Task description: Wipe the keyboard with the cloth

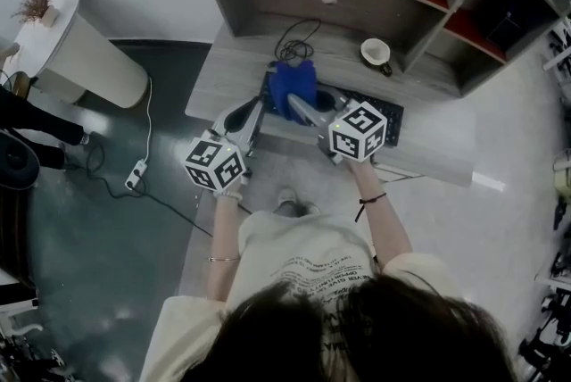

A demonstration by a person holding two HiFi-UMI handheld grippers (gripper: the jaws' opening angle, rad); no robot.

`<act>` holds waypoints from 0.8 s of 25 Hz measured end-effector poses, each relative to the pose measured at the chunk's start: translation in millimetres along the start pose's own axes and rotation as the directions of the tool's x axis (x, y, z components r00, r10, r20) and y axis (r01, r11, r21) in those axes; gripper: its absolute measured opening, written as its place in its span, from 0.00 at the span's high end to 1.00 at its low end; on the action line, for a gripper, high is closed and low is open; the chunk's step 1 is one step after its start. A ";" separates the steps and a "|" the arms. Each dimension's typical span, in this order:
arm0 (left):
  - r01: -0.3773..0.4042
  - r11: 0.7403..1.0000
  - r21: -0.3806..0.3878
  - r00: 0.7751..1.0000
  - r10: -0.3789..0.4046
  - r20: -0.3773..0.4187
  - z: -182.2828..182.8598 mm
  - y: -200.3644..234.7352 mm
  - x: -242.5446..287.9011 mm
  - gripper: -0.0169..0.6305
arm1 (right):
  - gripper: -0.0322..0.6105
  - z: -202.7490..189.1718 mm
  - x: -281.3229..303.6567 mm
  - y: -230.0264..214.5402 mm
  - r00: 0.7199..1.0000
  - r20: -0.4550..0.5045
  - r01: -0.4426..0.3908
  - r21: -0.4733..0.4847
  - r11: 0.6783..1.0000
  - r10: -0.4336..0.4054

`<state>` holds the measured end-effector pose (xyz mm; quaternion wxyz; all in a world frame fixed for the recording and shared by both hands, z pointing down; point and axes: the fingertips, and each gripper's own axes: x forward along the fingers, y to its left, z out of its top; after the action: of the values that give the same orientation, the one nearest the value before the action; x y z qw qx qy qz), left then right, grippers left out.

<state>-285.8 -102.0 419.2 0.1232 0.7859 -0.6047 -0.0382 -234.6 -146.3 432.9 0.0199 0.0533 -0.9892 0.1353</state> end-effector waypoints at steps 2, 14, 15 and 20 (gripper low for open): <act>0.002 1.000 0.005 1.000 -0.002 0.003 -1.4 -6.7 -2.0 0.99 | 0.86 1.4 -5.8 2.9 1.000 0.012 0.006 -0.007 1.000 -0.006; 0.006 1.000 0.021 1.000 -0.006 0.014 -5.1 -30.8 -2.7 0.99 | 0.86 4.7 -28.6 12.3 0.999 0.034 0.001 -0.038 0.999 0.001; 0.006 1.000 0.023 1.000 -0.006 0.014 -4.7 -31.6 -2.1 0.99 | 0.86 5.4 -29.1 11.9 0.999 0.036 0.000 -0.039 0.999 0.001; 0.008 1.000 0.027 1.000 -0.008 0.012 -3.8 -36.6 -0.4 0.99 | 0.86 8.3 -31.6 11.7 0.999 0.043 -0.001 -0.035 0.999 0.002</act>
<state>-250.7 -92.3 414.1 0.1089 0.7897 -0.6027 -0.0351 -204.7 -134.1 420.1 -0.0006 0.0551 -0.9916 0.1167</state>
